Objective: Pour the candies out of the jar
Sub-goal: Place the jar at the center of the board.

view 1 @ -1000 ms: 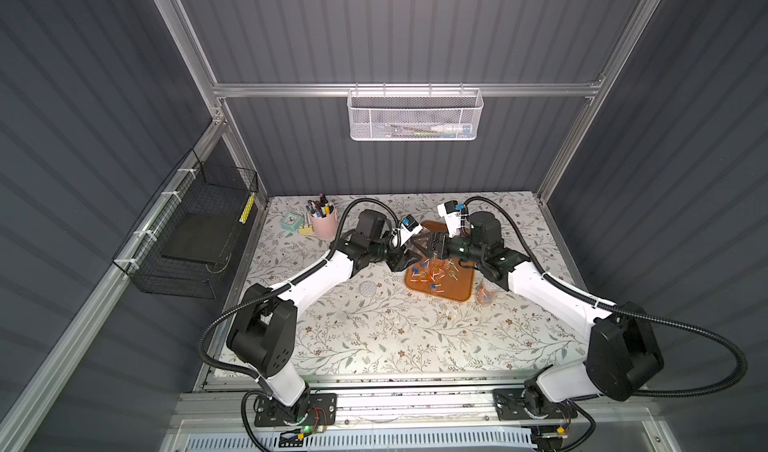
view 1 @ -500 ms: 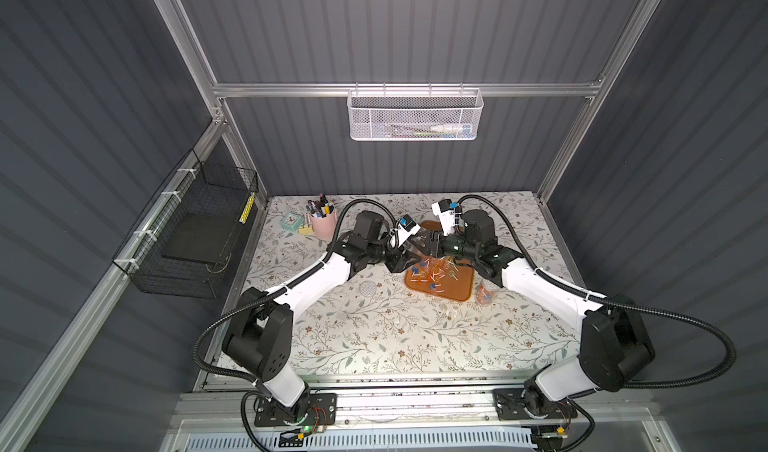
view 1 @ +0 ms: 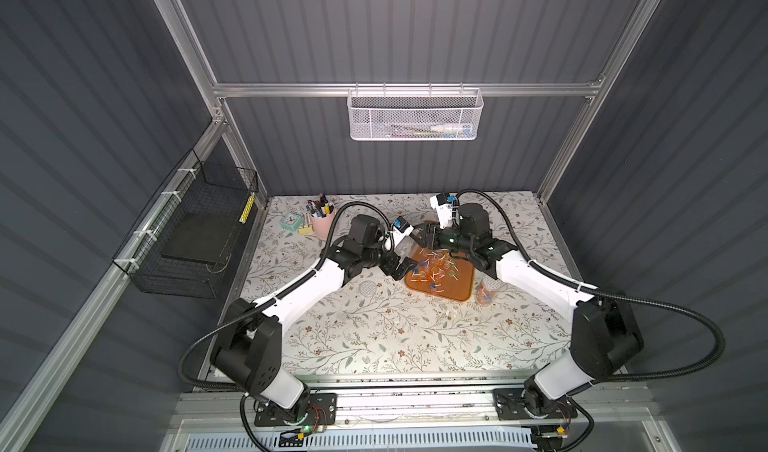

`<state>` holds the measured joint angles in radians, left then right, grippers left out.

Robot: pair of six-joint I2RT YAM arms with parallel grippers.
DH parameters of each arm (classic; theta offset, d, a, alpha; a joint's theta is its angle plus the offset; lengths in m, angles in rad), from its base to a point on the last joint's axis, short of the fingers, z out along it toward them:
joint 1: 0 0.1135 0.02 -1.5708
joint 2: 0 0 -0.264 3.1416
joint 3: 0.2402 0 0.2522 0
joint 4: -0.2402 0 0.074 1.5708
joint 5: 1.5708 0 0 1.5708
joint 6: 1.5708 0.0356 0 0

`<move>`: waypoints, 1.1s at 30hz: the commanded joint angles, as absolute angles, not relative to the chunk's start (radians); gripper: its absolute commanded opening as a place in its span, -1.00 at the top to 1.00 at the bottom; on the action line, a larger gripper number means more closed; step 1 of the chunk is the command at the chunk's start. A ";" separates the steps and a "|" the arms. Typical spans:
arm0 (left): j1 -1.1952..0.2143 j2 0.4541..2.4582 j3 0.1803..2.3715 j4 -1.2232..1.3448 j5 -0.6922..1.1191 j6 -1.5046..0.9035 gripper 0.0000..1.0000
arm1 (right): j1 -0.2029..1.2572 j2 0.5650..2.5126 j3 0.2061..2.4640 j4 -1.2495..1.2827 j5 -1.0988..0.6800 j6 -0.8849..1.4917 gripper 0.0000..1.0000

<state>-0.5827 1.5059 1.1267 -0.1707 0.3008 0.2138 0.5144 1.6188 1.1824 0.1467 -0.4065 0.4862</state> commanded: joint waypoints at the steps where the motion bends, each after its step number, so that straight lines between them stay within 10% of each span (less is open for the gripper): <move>1: -0.576 1.412 1.058 -0.239 0.081 0.175 -0.99 | 0.539 1.711 1.261 0.125 -0.296 0.459 0.09; 18: -0.380 1.359 1.008 -0.265 -0.010 0.020 -0.99 | 0.846 2.151 1.539 0.343 0.193 0.187 0.04; 33: -0.375 1.318 0.997 -0.250 -0.026 0.003 -0.99 | 0.901 2.282 1.650 0.430 0.244 0.134 -0.05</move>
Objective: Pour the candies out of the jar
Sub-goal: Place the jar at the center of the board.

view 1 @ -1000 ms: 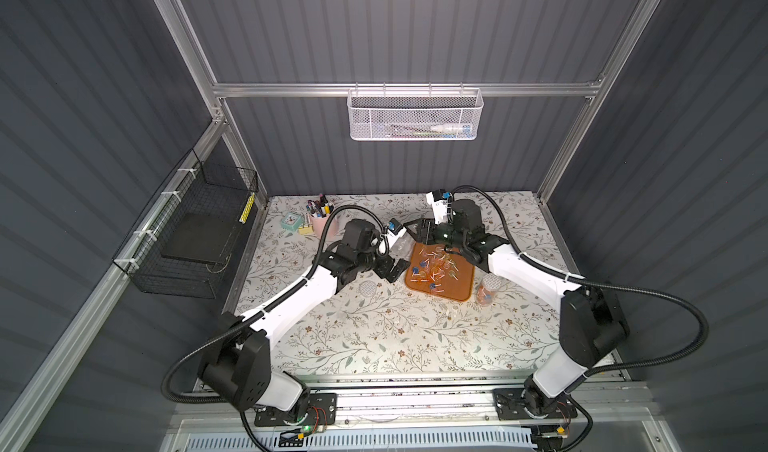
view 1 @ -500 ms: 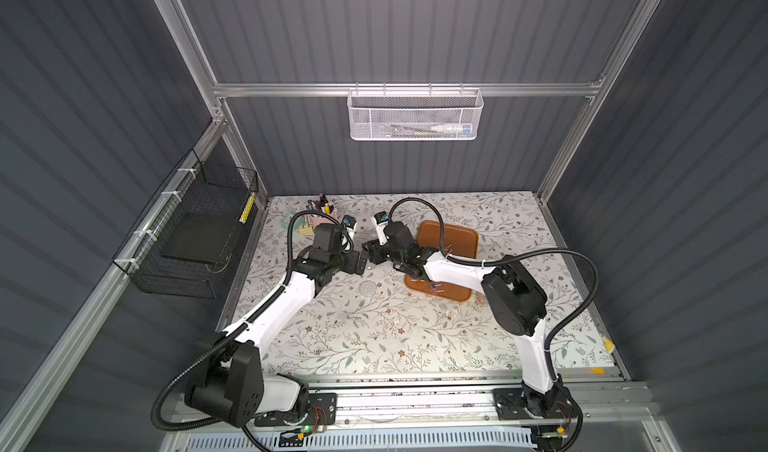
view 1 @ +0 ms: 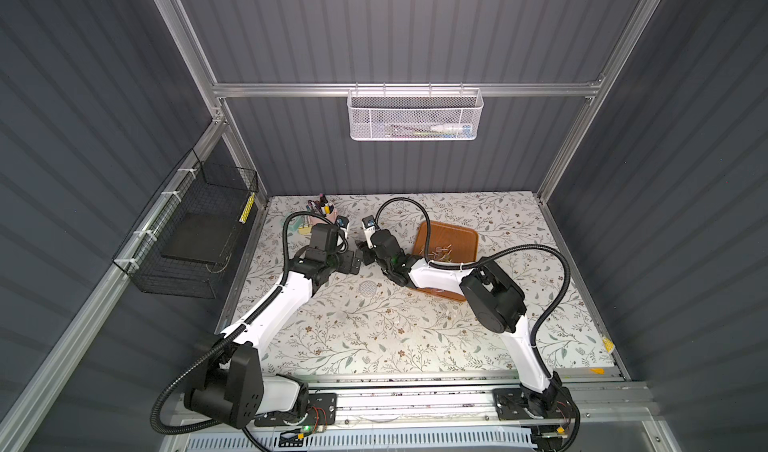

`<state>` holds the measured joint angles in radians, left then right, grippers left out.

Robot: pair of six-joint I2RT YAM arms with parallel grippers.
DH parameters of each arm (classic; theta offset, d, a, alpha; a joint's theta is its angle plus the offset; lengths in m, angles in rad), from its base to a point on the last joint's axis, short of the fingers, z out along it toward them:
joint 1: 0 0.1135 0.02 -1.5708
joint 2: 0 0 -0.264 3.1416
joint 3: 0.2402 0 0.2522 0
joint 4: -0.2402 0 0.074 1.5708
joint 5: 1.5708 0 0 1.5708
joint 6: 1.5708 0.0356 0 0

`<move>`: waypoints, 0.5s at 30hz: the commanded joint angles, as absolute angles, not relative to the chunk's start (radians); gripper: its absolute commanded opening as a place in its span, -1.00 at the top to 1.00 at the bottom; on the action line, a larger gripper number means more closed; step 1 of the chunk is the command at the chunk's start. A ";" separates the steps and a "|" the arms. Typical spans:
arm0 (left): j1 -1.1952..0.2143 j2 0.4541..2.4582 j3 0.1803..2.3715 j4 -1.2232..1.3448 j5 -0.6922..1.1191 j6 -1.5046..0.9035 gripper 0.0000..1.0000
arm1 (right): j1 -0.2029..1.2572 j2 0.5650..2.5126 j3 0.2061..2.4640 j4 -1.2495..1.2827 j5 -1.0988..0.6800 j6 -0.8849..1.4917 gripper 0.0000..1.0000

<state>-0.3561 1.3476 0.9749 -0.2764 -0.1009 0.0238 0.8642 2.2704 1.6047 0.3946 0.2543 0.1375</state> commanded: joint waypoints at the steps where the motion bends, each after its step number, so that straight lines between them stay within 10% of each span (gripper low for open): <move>1: -0.374 1.315 0.995 -0.250 -0.028 0.003 -0.99 | 0.902 2.285 1.652 0.428 0.244 0.140 -0.06; 15: -0.370 1.302 0.994 -0.260 -0.054 0.002 -0.99 | 0.906 2.333 1.660 0.389 0.240 0.219 -0.11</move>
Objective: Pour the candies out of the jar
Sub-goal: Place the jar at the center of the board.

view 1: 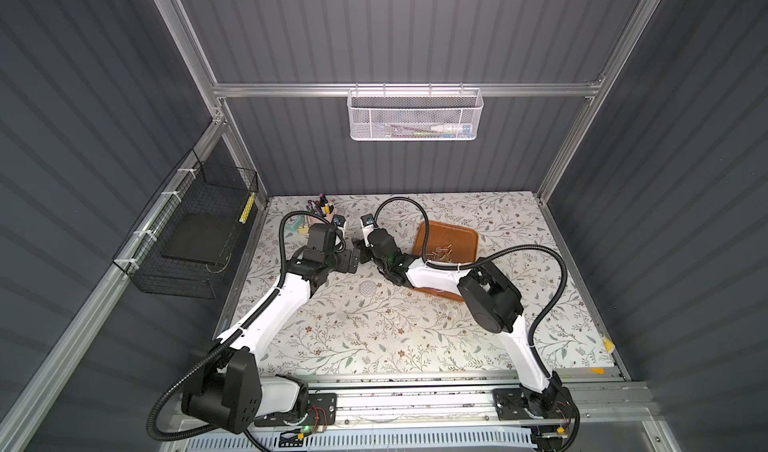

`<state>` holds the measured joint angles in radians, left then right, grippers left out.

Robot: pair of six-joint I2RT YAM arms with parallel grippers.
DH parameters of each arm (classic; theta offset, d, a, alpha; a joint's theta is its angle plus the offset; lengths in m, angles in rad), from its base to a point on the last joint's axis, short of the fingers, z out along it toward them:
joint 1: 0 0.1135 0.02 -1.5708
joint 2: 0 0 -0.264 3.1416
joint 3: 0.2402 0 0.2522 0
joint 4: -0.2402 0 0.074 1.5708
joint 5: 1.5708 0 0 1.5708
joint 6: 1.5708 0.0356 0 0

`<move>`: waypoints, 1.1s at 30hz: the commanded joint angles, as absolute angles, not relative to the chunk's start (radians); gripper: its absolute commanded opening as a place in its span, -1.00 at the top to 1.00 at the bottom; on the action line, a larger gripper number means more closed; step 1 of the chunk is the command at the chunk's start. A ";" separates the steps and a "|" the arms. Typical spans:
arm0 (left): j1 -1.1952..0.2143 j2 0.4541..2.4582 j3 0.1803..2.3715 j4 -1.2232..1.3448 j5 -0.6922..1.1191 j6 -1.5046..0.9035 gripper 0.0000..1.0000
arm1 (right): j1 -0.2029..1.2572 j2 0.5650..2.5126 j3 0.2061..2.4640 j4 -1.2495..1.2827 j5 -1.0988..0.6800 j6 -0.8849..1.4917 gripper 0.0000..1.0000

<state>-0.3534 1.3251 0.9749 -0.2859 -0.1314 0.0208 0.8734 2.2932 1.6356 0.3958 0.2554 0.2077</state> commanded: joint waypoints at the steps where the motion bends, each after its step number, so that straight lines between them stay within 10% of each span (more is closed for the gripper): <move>1: -0.368 1.305 0.996 -0.264 -0.056 0.001 -0.99 | 0.907 2.335 1.658 0.392 0.244 0.217 -0.12; 12: -0.363 1.322 1.003 -0.273 -0.059 -0.003 -0.99 | 0.910 2.317 1.631 0.408 0.238 0.216 -0.39; 18: -0.360 1.315 1.002 -0.267 -0.035 0.000 -0.99 | 0.904 2.212 1.575 0.406 0.288 0.228 -0.97; 33: -0.359 1.227 0.956 -0.178 0.019 0.013 -0.99 | 0.728 1.728 1.139 0.313 0.162 0.396 -0.98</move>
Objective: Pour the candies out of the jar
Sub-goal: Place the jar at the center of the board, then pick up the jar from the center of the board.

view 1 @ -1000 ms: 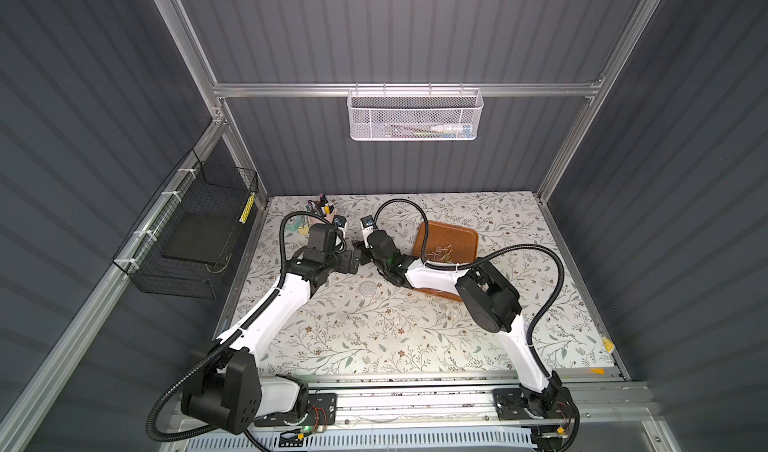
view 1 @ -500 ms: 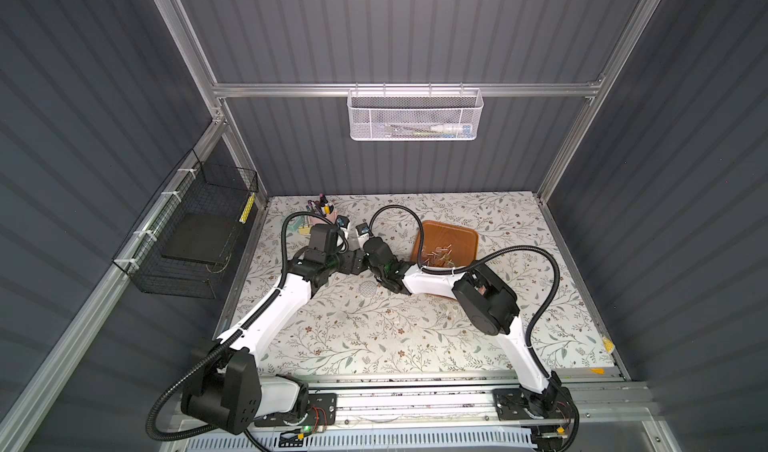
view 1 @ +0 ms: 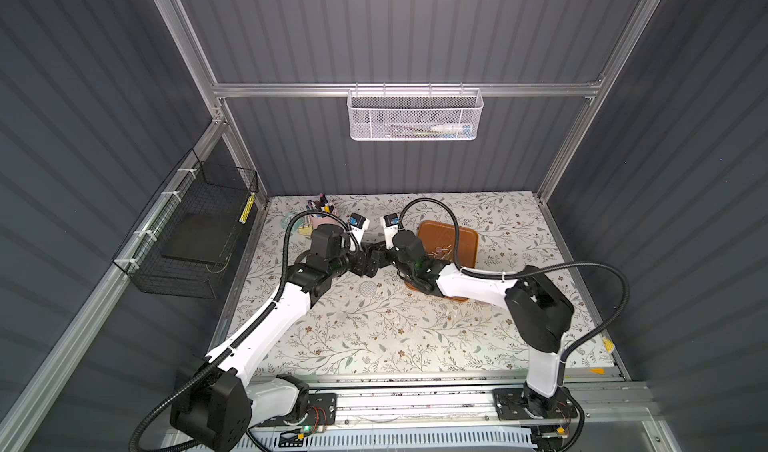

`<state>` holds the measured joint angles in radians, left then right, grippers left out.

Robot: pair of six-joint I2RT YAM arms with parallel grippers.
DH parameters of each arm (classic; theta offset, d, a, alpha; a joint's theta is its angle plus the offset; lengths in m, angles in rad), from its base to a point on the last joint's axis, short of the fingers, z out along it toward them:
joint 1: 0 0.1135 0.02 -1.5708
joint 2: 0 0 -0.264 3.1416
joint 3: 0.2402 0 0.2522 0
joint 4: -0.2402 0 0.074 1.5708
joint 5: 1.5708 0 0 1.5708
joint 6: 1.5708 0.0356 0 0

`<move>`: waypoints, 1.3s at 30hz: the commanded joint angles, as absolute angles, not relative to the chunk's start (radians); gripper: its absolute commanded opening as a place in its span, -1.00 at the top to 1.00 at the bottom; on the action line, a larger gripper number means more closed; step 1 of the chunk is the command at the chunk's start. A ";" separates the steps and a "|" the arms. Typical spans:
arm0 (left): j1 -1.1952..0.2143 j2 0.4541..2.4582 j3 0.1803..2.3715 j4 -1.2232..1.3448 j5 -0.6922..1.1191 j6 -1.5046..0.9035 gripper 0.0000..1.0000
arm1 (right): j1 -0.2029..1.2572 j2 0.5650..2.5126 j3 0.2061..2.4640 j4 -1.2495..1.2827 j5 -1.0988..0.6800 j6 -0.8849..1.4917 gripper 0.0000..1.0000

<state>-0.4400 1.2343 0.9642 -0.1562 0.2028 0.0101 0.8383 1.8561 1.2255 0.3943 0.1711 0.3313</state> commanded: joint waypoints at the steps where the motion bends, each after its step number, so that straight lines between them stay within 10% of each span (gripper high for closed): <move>1: -0.358 1.231 0.964 -0.172 0.048 -0.001 -0.99 | 0.703 1.671 1.113 0.275 0.149 0.399 -0.98; 16: -0.493 1.477 1.118 0.004 0.257 -0.150 -0.99 | 0.503 1.184 0.980 -0.435 0.194 0.248 -0.98; 39: -0.687 1.693 1.221 -0.041 0.187 -0.126 -0.99 | 0.275 1.306 1.013 -0.772 0.041 0.308 -0.98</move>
